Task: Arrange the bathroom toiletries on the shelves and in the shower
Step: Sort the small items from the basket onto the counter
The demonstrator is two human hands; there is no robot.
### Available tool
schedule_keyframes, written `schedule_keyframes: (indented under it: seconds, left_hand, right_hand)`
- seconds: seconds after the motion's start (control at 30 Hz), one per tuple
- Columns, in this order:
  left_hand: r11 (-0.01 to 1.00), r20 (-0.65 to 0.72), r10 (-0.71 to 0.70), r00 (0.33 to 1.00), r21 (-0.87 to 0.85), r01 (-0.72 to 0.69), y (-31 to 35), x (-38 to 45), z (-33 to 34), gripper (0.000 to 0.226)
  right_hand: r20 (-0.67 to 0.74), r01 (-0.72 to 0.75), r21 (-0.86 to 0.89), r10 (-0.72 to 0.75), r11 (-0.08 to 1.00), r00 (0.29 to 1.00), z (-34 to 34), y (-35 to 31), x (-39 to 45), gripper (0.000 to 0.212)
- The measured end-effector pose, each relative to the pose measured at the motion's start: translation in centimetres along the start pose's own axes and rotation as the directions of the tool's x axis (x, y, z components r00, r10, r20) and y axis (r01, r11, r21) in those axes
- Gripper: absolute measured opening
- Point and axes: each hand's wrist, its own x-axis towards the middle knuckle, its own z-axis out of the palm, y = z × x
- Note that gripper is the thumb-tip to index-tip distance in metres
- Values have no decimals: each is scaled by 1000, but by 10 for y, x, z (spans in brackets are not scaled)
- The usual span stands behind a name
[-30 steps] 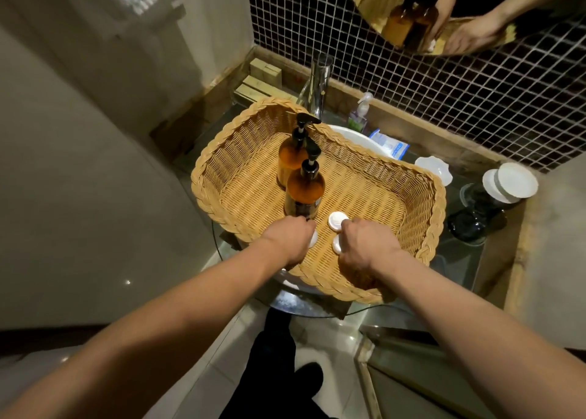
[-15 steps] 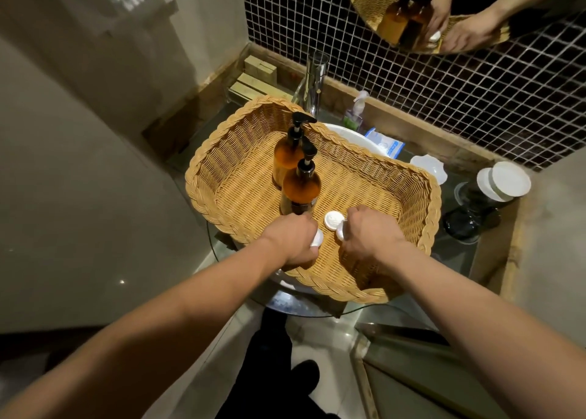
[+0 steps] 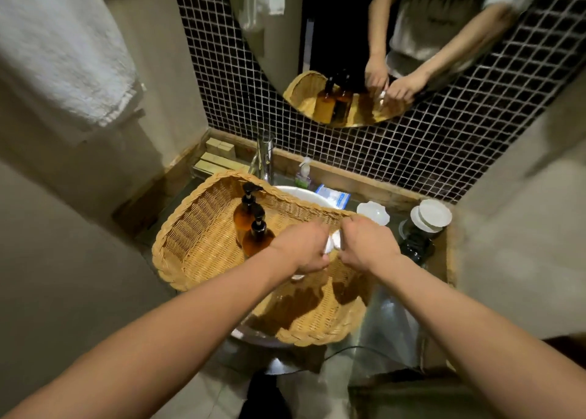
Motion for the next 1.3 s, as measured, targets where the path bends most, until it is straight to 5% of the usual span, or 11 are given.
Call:
schedule_keyframes:
  seconds: [0.23,0.6,0.87,1.07,1.3]
  left_hand:
    - [998,-15,58,998,-30,-58,14,77,-31,34]
    - [972,189,232,954,1,-237,-3,225,-12,55]
    - [934,326,343,881,-18,-357,-19,291,38,43]
    - [918,392,384,836,-66,-391,-36,313,76,47]
    - [927,414,365,834,-80,-367,-31,323,99,45]
  right_hand:
    - [-72,-163,35,165,986,984,-25,55,17,33]
    - [90,-408,82,401,909,911,11,118,84,45]
    - [218,-507,202,466,838,857,68,141,140,47]
    - [299,-559,213,491,802,818,108,155,165,28]
    - [395,-514,197,412,835,821,135,164,176,42]
